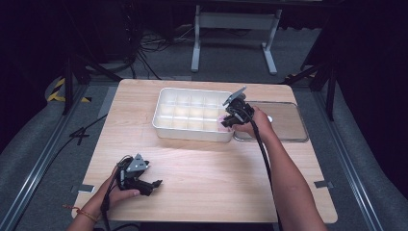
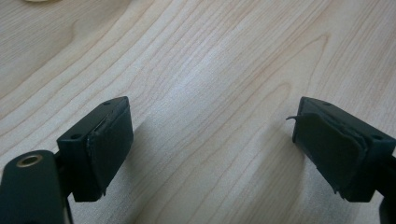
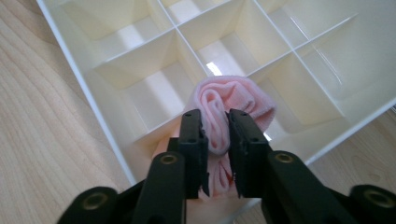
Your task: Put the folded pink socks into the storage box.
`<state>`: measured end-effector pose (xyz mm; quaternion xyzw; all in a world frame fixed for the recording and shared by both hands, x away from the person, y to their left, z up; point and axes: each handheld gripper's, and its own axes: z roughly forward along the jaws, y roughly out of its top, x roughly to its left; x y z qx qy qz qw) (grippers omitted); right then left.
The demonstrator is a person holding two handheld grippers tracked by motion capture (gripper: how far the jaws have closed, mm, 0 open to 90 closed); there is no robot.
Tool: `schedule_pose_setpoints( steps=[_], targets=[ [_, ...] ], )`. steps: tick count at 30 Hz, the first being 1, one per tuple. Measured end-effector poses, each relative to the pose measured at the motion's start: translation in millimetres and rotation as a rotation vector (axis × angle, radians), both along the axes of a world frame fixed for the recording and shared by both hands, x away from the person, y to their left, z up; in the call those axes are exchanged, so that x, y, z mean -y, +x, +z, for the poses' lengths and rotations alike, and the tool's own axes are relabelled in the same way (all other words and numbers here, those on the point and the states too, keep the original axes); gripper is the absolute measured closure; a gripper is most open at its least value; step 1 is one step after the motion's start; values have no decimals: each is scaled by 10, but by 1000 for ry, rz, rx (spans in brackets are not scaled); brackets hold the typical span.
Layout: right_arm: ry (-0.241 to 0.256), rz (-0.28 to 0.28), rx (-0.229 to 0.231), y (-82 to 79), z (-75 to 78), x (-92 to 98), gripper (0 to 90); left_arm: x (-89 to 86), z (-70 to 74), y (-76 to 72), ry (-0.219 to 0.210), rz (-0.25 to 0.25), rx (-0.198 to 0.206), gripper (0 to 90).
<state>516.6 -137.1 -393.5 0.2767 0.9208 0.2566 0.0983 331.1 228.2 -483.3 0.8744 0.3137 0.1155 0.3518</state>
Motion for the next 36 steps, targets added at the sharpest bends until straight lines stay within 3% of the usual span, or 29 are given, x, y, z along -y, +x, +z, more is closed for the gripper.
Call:
schedule_pose_setpoints(
  steps=[2, 5, 9, 16, 25, 36],
  targets=[
    [0, 1, 1, 5, -15, -12, 798, -3, 7, 1, 6, -2, -4, 125],
    [-39, -6, 13, 16, -43, -43, 825, -1, 2, 0, 3, -1, -2, 125],
    [-64, 4, -14, 19, -78, -61, 835, -3, 7, 0, 6, -3, -5, 125],
    [-165, 19, -22, 22, -193, -180, 840, -3, 7, 0, 6, -2, -5, 124],
    [-167, 5, -85, 76, -244, -199, 843, -1, 2, 0, 2, -1, -1, 125],
    [-172, 7, -86, 90, -273, -207, 847, -1, 1, 0, 3, -1, 3, 125]
  ],
)
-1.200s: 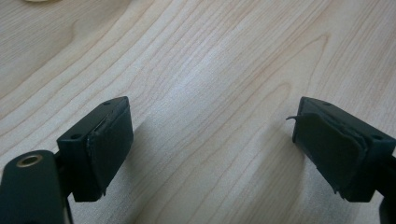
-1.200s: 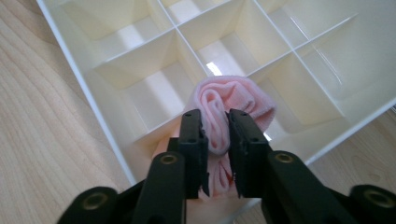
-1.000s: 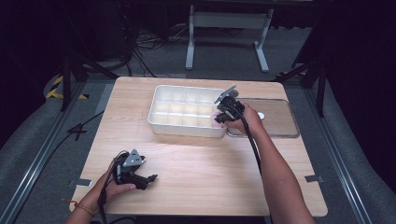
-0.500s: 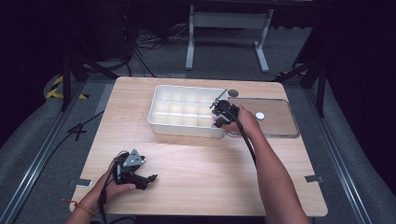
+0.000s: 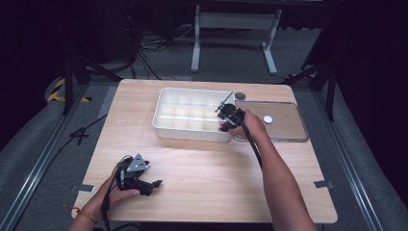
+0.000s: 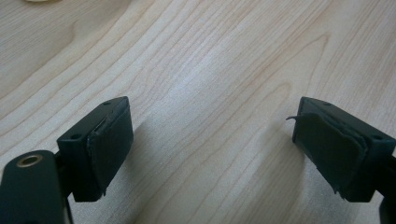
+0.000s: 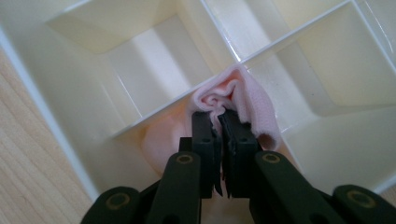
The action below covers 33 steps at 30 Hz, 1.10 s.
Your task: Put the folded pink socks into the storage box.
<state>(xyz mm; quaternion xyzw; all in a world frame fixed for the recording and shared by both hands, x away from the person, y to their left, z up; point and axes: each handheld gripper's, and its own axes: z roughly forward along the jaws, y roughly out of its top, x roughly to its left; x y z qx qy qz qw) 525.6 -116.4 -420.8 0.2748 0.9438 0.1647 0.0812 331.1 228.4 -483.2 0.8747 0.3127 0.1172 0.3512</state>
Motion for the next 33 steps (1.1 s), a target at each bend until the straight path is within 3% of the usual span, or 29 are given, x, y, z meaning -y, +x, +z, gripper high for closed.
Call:
schedule_pose_setpoints(
  steps=[16, 24, 33],
  targets=[
    [34, -2, 12, -30, 19, 46, 842, 4, -1, 4, -2, -2, -3, 121],
    [106, -8, 24, -65, 82, 145, 841, 2, 0, 5, 1, -4, -3, 120],
    [136, -2, 67, -132, 167, 174, 830, 5, 0, 5, 1, -3, -4, 119]
  ],
)
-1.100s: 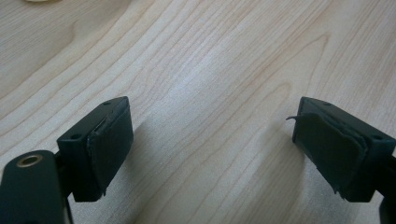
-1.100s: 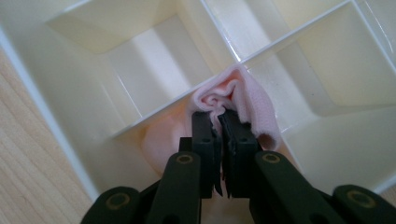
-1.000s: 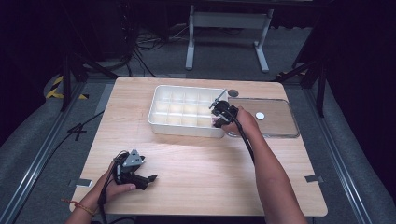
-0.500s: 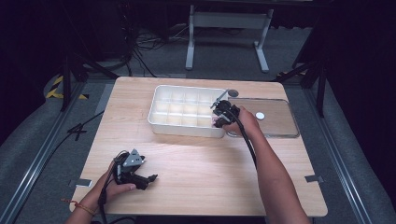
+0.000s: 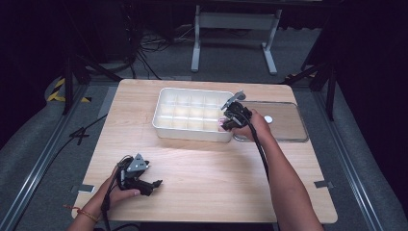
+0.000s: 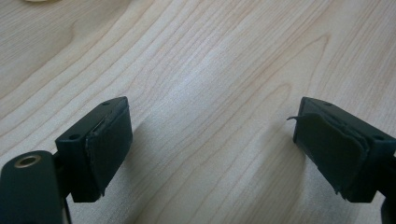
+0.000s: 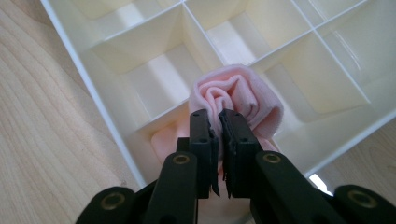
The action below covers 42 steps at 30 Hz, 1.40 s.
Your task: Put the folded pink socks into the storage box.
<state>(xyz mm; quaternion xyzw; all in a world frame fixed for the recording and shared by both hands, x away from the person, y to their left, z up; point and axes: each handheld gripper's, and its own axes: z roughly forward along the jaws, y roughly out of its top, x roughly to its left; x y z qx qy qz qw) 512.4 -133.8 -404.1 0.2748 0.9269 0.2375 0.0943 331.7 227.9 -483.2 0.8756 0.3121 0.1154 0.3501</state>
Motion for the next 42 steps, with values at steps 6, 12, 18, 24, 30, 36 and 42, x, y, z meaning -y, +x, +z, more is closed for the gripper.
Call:
schedule_pose_setpoints(
  steps=[6, 12, 18, 24, 30, 36, 42],
  targets=[
    [33, -3, 26, -47, 78, 18, 827, 0, 0, 0, 0, 0, 0, 118],
    [56, 1, 39, -83, 129, 34, 824, 1, -1, 3, 0, -2, 2, 117],
    [62, 6, 68, -144, 202, 41, 811, 3, -3, 2, -4, 1, 1, 117],
    [91, 7, 83, -210, 287, 73, 800, 3, -1, 2, 0, 0, 1, 116],
    [95, 27, 107, -310, 358, 85, 796, 4, -2, 2, 0, 0, 1, 115],
    [112, 20, 108, -385, 398, 146, 784, 5, -1, 2, 0, 0, 0, 115],
    [111, 15, 121, -453, 411, 204, 778, 8, -1, 2, 1, 3, 1, 113]
  ],
)
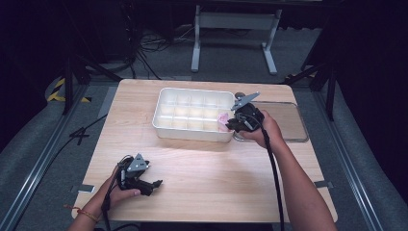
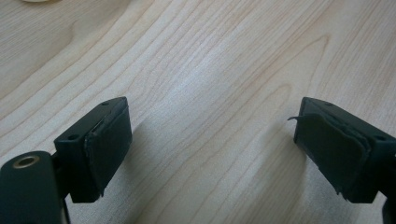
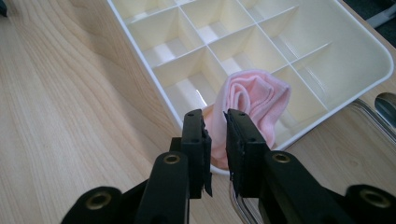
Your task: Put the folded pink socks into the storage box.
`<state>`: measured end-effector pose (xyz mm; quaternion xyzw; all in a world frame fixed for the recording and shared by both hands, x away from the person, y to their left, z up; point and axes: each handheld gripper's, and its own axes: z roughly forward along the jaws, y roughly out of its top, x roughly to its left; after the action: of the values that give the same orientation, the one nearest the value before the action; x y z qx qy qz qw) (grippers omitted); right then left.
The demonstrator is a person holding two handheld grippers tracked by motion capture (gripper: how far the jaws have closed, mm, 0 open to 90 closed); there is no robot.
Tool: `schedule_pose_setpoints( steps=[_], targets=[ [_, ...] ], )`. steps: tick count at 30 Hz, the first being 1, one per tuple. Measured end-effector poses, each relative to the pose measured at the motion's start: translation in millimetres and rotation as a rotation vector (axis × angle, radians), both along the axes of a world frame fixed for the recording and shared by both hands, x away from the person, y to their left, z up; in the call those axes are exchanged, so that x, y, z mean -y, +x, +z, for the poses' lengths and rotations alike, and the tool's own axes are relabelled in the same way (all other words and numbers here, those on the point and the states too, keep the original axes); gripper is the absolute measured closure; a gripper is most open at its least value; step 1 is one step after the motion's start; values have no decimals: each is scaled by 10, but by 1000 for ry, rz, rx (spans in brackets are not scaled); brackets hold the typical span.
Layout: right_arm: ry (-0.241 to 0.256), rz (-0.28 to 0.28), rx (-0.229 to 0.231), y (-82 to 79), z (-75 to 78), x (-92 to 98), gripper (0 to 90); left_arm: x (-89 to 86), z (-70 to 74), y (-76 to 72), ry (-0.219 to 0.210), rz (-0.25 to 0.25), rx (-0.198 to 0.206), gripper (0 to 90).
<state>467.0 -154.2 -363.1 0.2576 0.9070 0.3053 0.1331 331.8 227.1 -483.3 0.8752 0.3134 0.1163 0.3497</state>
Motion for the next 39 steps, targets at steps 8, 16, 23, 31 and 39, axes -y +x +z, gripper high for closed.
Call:
schedule_pose_setpoints(
  steps=[8, 16, 23, 31, 39],
  targets=[
    [-13, 1, 18, -114, -1, 105, 752, 0, 3, 6, 8, -3, 9, 110],
    [-19, 11, 43, -232, -3, 178, 707, 2, 4, 8, 11, -1, 9, 107],
    [-38, 14, 54, -321, -39, 225, 679, 6, 4, 7, 9, -2, 4, 105],
    [-62, 18, 67, -441, -105, 302, 618, 6, 4, 8, 10, -2, 4, 105],
    [-87, 22, 79, -540, -174, 377, 565, 7, 3, 8, 8, -1, 4, 105]
  ],
)
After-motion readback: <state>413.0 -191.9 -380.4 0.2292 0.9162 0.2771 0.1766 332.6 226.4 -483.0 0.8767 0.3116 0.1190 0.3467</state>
